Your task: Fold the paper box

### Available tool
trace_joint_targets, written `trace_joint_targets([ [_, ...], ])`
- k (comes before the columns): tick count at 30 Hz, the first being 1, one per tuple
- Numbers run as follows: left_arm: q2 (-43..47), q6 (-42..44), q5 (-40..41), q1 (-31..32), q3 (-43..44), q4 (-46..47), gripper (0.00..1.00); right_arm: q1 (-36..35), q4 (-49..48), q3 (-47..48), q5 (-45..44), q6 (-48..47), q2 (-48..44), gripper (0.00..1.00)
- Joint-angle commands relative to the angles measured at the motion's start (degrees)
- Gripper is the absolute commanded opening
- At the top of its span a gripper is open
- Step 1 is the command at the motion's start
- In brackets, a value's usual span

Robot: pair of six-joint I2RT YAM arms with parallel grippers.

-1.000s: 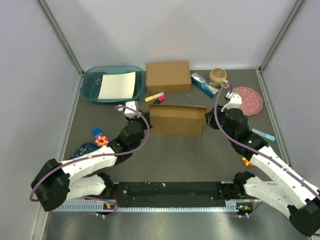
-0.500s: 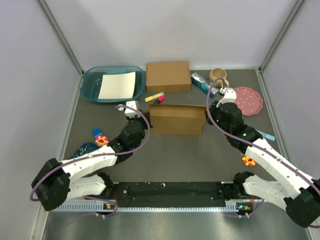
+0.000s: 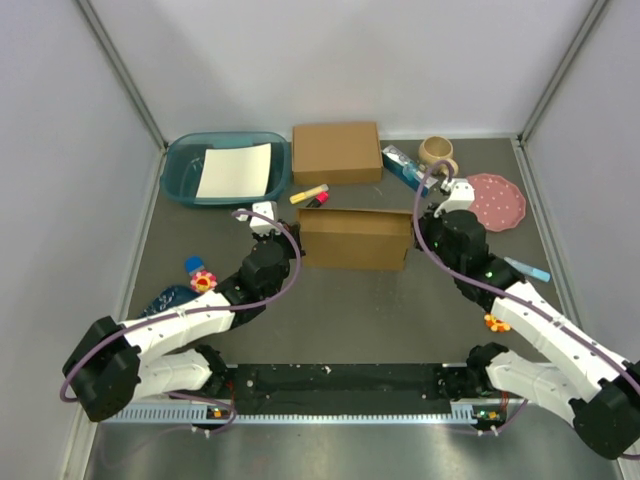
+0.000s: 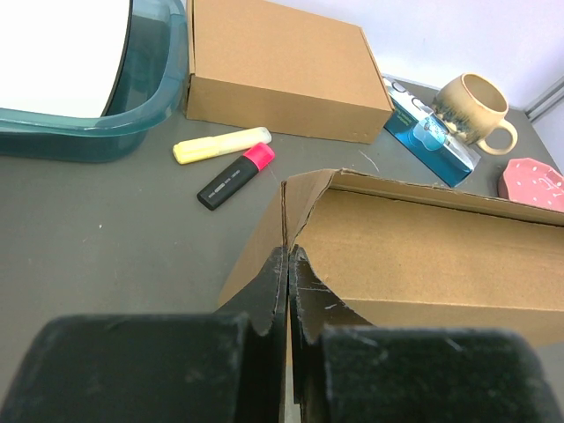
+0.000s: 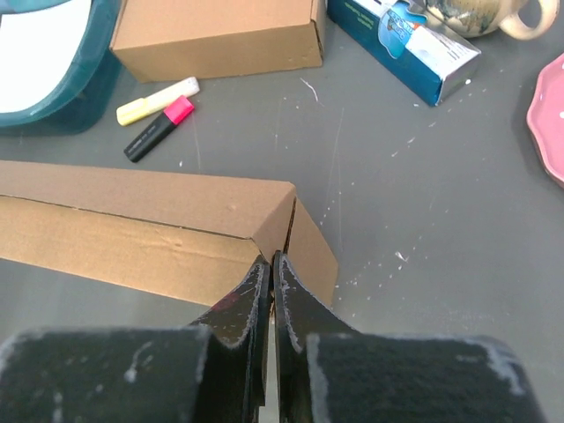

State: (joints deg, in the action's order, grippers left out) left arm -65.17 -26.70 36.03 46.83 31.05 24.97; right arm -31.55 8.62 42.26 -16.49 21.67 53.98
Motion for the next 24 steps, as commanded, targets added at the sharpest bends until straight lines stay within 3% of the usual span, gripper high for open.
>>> trace_joint_targets([
  [1, -3.7, 0.6, -2.7, 0.3, -2.9, -15.4, 0.0, 0.5, -0.5, -3.8, 0.2, 1.5, -1.6, 0.0],
  [7, -4.0, 0.1, -3.1, 0.5, -3.4, -15.1, 0.0, 0.5, -0.2, -9.6, 1.4, 4.0, -2.4, 0.0],
  [17, -4.1, -0.8, -2.5, 0.5, -2.7, -15.8, 0.0, 0.5, 2.4, -9.9, 2.4, 5.2, -1.0, 0.0],
  [24, -0.2, 1.4, -3.7, 0.5, 0.4, -19.6, 0.29, 0.5, 4.0, -7.8, 0.8, 5.2, -0.7, 0.0],
])
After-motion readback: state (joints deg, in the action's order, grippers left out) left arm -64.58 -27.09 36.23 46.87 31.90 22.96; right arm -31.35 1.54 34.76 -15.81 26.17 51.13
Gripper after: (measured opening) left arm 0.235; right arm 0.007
